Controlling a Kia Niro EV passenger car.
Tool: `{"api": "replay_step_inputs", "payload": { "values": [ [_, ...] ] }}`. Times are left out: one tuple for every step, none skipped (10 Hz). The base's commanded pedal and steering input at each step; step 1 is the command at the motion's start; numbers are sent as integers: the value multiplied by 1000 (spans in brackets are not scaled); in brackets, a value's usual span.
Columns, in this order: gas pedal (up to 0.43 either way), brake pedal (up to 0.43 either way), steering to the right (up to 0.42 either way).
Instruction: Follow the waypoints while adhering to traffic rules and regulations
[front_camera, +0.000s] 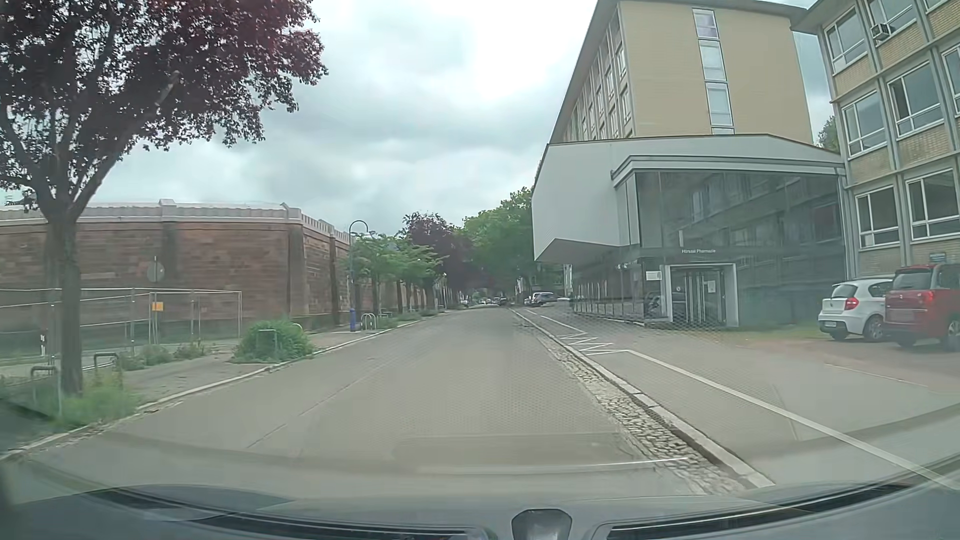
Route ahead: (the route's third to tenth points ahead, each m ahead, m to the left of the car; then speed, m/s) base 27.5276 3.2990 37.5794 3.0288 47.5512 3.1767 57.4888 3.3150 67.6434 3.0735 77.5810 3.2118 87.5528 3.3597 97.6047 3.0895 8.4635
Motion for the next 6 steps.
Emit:
{"api": "replay_step_inputs", "payload": {
  "values": [
    [110, 0, -4],
    [110, 0, -3],
    [110, 0, -3],
    [110, 0, -3],
    [110, 0, -3],
    [110, 0, -3]
  ]
}}
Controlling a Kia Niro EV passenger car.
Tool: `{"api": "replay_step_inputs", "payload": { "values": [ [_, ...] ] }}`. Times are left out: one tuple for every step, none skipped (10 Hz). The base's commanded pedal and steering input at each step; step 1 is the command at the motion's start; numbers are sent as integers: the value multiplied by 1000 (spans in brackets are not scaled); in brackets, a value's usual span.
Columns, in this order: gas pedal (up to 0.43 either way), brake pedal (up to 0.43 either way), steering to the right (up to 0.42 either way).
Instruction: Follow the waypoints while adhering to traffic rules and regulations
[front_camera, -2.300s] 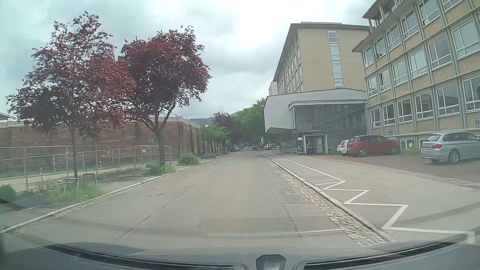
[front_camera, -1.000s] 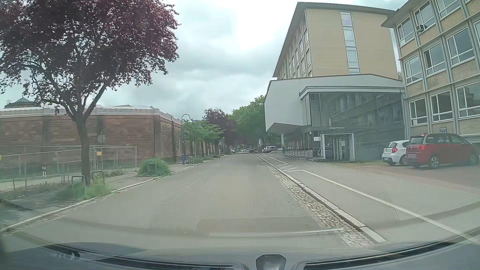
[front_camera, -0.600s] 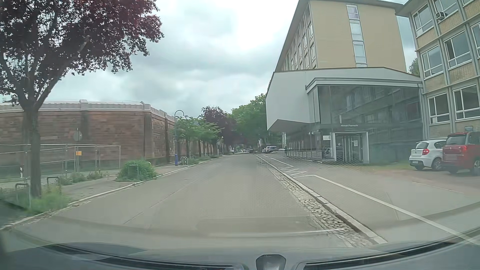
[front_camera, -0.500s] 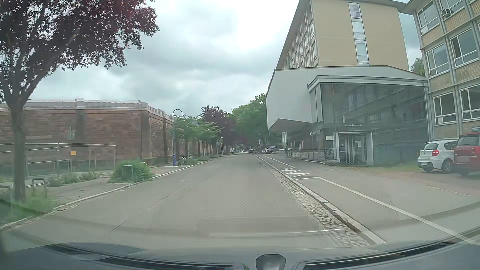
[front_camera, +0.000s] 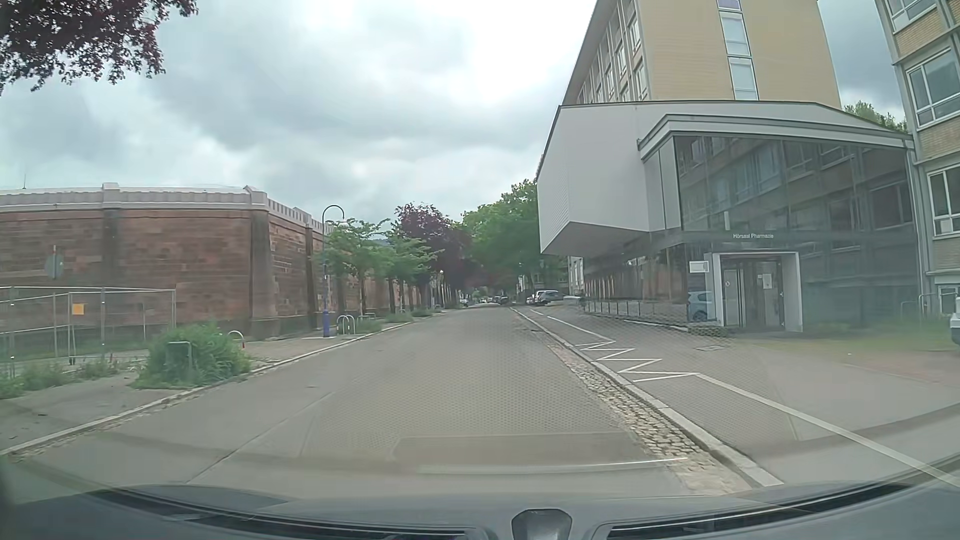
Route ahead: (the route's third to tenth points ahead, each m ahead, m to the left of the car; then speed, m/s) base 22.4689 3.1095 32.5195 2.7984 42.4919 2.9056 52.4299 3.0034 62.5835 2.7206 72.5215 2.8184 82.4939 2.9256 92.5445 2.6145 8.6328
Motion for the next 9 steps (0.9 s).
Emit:
{"api": "replay_step_inputs", "payload": {
  "values": [
    [110, 0, -3],
    [110, 0, -2],
    [110, 0, -1],
    [110, 0, -1],
    [110, 0, -1],
    [98, 0, -1],
    [98, 0, -1],
    [98, 0, -1],
    [98, 0, -2]
  ]
}}
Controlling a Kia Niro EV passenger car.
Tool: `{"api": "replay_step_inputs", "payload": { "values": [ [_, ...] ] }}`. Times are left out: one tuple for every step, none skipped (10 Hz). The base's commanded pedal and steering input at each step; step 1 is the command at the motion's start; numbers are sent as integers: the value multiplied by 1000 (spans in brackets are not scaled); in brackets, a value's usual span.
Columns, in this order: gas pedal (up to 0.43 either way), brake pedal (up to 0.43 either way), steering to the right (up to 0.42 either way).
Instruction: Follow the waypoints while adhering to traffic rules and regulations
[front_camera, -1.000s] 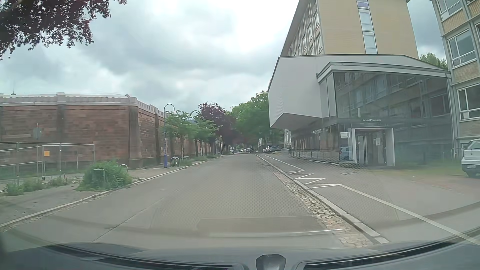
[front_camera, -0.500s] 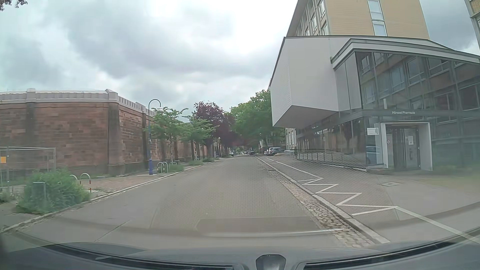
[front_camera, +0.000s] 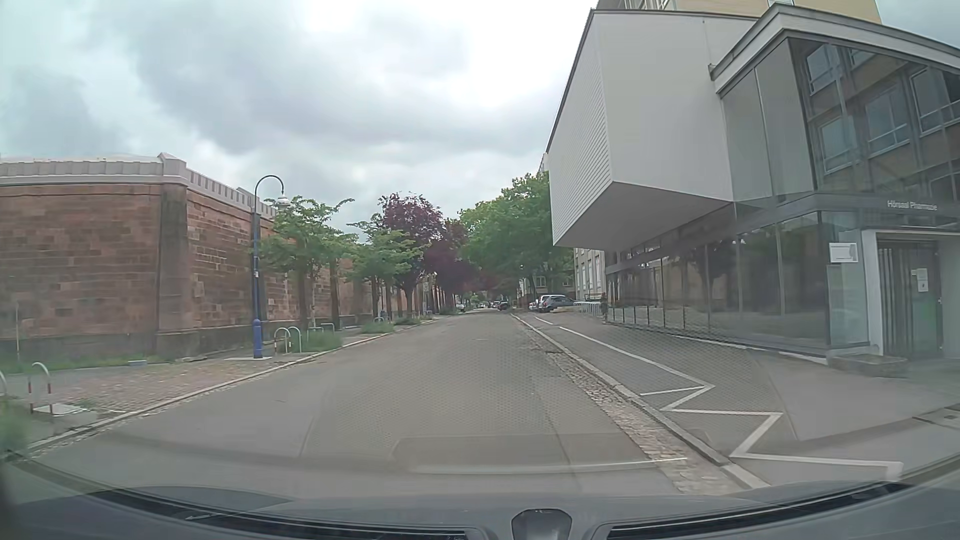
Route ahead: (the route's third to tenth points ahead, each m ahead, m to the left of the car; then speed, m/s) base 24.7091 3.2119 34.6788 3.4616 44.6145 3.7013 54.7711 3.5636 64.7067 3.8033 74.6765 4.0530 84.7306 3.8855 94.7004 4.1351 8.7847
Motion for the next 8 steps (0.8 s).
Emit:
{"api": "replay_step_inputs", "payload": {
  "values": [
    [98, 0, -3],
    [98, 0, -3],
    [98, 0, -3],
    [98, 0, -3],
    [98, 0, -3],
    [98, 0, -3],
    [98, 0, -3],
    [98, 0, -3]
  ]
}}
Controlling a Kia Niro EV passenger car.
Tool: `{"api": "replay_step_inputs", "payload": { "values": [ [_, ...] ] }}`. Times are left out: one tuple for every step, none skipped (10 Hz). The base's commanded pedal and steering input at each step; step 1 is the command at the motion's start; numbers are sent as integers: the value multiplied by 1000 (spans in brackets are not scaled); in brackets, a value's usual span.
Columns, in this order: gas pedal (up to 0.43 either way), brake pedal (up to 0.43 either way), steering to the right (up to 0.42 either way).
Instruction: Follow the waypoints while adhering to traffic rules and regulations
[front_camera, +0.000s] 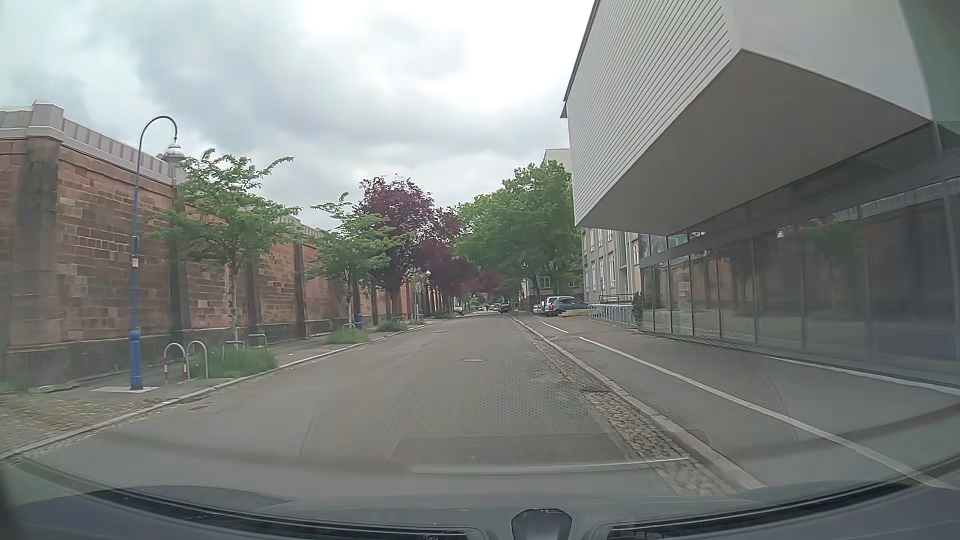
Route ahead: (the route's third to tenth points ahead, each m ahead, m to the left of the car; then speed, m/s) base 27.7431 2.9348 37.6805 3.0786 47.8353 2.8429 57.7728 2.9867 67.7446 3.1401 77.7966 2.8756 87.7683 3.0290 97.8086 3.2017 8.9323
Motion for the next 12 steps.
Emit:
{"api": "replay_step_inputs", "payload": {
  "values": [
    [98, 0, -3],
    [98, 0, -3],
    [98, 0, -3],
    [98, 0, -3],
    [98, 0, -2],
    [87, 0, -2],
    [87, 0, -2],
    [87, 0, -3],
    [79, 0, -4],
    [79, 0, -4],
    [67, 0, -5],
    [67, 0, -6]
  ]
}}
